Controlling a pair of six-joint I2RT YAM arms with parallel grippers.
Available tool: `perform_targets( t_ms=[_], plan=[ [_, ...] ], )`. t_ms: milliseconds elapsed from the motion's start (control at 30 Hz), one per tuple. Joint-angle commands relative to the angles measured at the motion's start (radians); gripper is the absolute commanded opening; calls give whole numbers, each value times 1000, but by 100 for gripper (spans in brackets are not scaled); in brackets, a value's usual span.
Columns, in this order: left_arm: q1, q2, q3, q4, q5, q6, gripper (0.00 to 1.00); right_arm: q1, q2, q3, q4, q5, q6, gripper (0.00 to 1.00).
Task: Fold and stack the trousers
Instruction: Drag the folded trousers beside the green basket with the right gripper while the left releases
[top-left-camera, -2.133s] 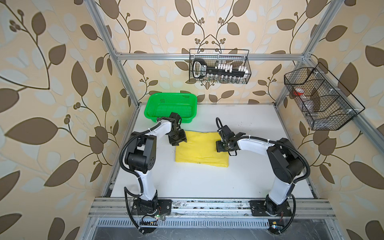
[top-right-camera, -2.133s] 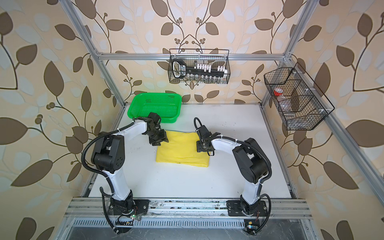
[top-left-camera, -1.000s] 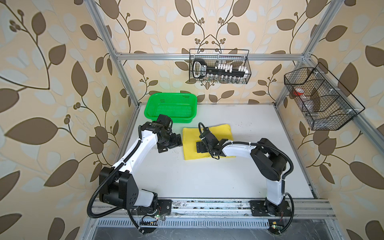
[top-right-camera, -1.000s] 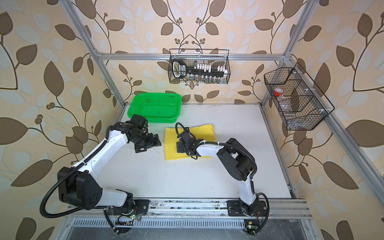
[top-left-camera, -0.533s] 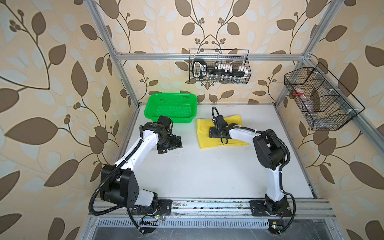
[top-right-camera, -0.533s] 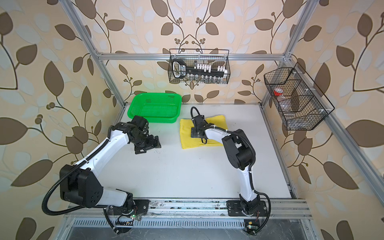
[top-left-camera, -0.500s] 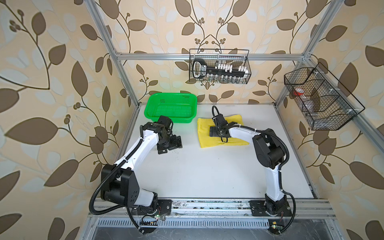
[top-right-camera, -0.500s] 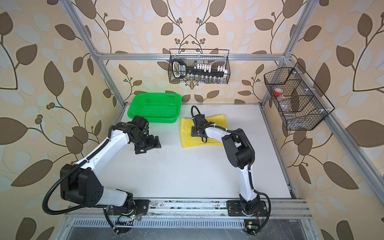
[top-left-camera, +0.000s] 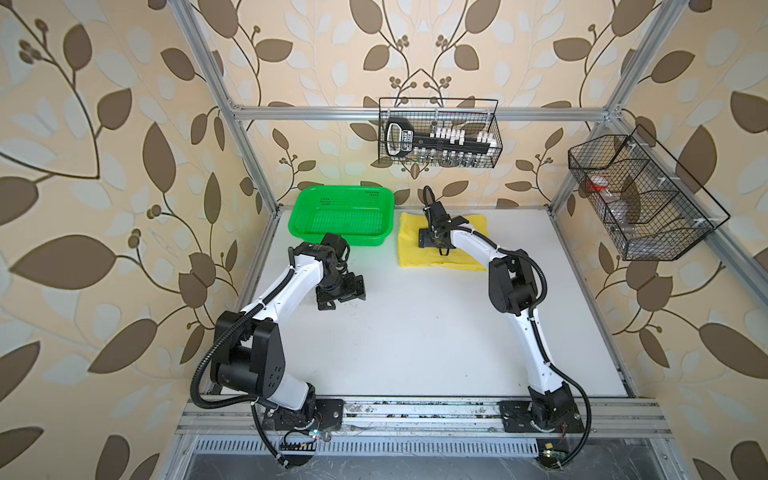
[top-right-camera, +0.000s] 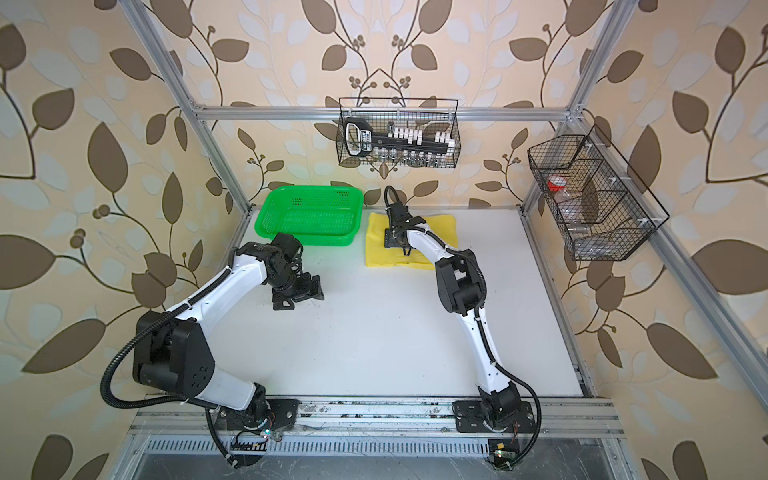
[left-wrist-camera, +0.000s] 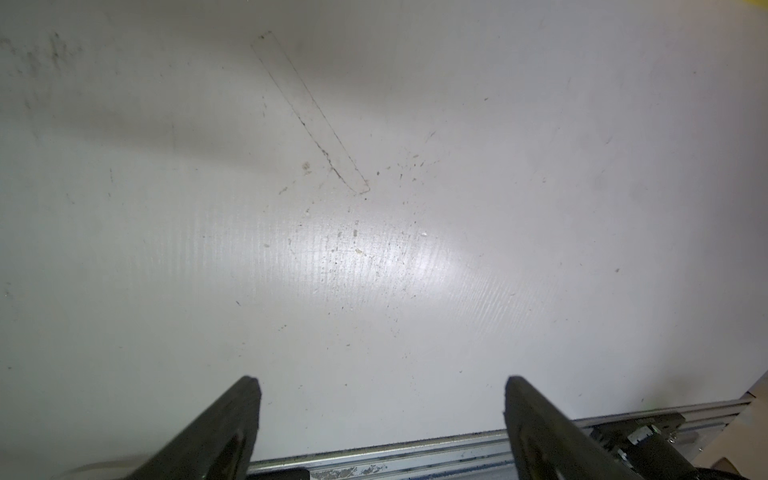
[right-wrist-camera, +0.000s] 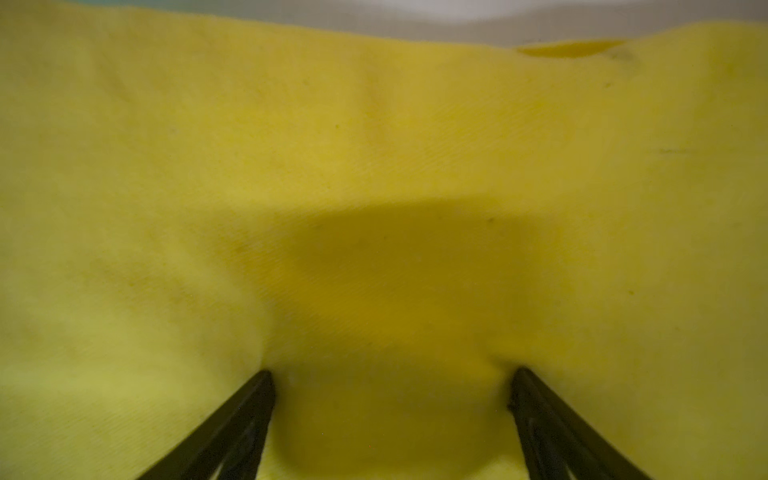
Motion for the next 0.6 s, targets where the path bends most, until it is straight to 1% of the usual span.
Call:
perform_targets(
  t_ms=[0,33,67,133,200,267,367,467,567],
  plan=[
    [9,20,48,-24,-15,9,93,-8,86,86,-32,-2,-38,91],
    [9,27,52,-24,-15,7,93,-1,115,142,-48,17,-96,91],
    [9,30,56,-25,-15,7,93,-2,140,188,-65,20,-124,91],
    [9,36,58,-25,-19,6,93,-31,171,237,-88,-60,-123,90],
    [8,43,64,-25,-19,3,93,-50,151,204,-59,-105,-151,90],
    [9,49,62,-13,-16,-4,93,-47,107,167,-26,-112,-215,91],
    [7,75,76,-2,-1,-13,93,-60,35,132,1,-174,-227,92],
    [7,92,105,-1,-1,-13,93,-68,-99,-22,78,-206,-227,92],
    [7,94,120,-4,-1,-13,93,-85,-261,-276,192,-211,-214,92]
  ],
)
